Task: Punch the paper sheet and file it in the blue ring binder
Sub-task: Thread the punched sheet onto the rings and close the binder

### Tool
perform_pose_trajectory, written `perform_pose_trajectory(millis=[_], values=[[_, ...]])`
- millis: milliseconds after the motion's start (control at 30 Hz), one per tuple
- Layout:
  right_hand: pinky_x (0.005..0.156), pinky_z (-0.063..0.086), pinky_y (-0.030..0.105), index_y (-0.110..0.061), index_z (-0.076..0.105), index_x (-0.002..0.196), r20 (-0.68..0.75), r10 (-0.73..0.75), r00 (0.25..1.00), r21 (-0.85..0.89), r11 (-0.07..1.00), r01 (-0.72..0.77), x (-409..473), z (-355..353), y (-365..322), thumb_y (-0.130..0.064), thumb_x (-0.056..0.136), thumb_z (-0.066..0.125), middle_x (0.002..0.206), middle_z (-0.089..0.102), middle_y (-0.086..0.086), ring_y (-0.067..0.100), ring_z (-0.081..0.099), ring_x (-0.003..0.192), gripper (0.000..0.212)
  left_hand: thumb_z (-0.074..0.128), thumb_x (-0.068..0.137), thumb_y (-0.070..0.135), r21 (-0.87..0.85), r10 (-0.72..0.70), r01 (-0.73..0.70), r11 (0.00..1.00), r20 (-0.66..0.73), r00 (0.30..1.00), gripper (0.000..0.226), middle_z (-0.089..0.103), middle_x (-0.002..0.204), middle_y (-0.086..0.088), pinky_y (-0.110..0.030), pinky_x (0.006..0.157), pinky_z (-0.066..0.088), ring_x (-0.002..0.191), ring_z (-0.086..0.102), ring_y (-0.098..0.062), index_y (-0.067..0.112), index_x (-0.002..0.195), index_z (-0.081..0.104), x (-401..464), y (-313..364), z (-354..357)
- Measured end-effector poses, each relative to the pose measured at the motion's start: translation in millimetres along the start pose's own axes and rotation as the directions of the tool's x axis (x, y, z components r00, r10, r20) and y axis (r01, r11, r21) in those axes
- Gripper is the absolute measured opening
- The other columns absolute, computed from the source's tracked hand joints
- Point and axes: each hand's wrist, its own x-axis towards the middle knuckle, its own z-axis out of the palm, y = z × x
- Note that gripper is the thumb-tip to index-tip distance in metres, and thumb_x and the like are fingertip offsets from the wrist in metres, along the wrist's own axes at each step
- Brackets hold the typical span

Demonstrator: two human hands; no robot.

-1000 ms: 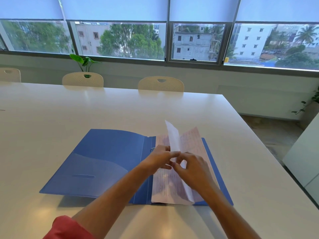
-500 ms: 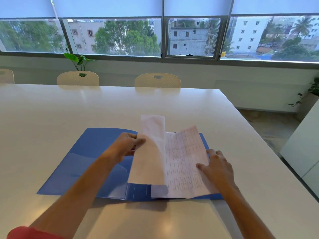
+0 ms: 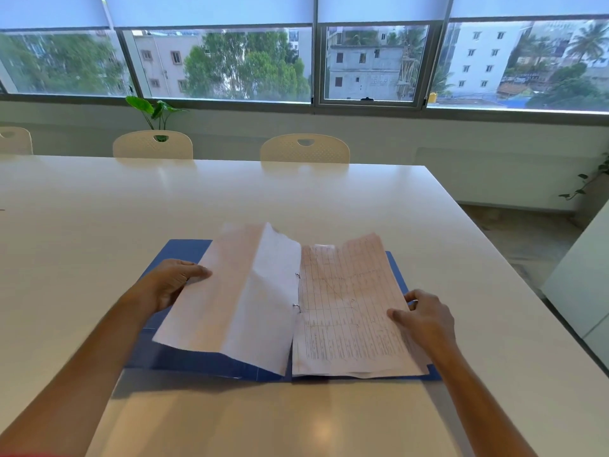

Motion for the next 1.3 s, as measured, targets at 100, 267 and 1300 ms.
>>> perform_pose_trajectory(millis=[100,267,1300], values=[[0.061,0.049,0.030,-0.021,0.056,0.078,-0.041,-0.012,0.999,-0.042,0.999,0.010,0.4,1.5,-1.3,-0.036,0.081,0.071,0.076,0.064,-0.006,0.014,0.062,0.066,0.021,0.067,0.083,0.003,0.006,-0.014,0.014,1.000,-0.056,0.998,0.020,0.070,0.088,-0.024,-0.035,0.059,0.056,0.070,0.068,-0.034,-0.010,0.097,0.066,0.5,-7.4,-7.4],[0.062,0.044,0.031,-0.015,0.060,0.067,-0.130,-0.053,0.990,-0.234,0.972,0.021,-3.1,1.6,-6.7,-0.034,0.083,0.068,0.071,0.066,0.007,0.030,0.064,0.073,0.025,0.066,0.083,0.001,0.008,-0.017,0.018,1.000,-0.107,0.994,0.020,0.067,0.092,-0.028,-0.038,0.064,0.053,0.075,0.065,-0.036,-0.011,0.099,0.065,-9.9,-8.1,-9.9],[0.056,0.043,0.019,-0.013,0.070,0.067,-0.042,-0.339,0.940,0.306,0.891,0.335,-40.4,-13.4,-174.5,-0.022,0.077,0.069,0.058,0.064,-0.008,0.003,0.057,0.054,0.014,0.061,0.088,0.043,-0.069,0.131,-0.130,0.989,0.001,0.991,0.046,0.071,0.097,-0.025,-0.047,0.082,0.054,0.086,0.065,-0.038,0.004,0.068,0.075,-31.8,40.6,53.4]])
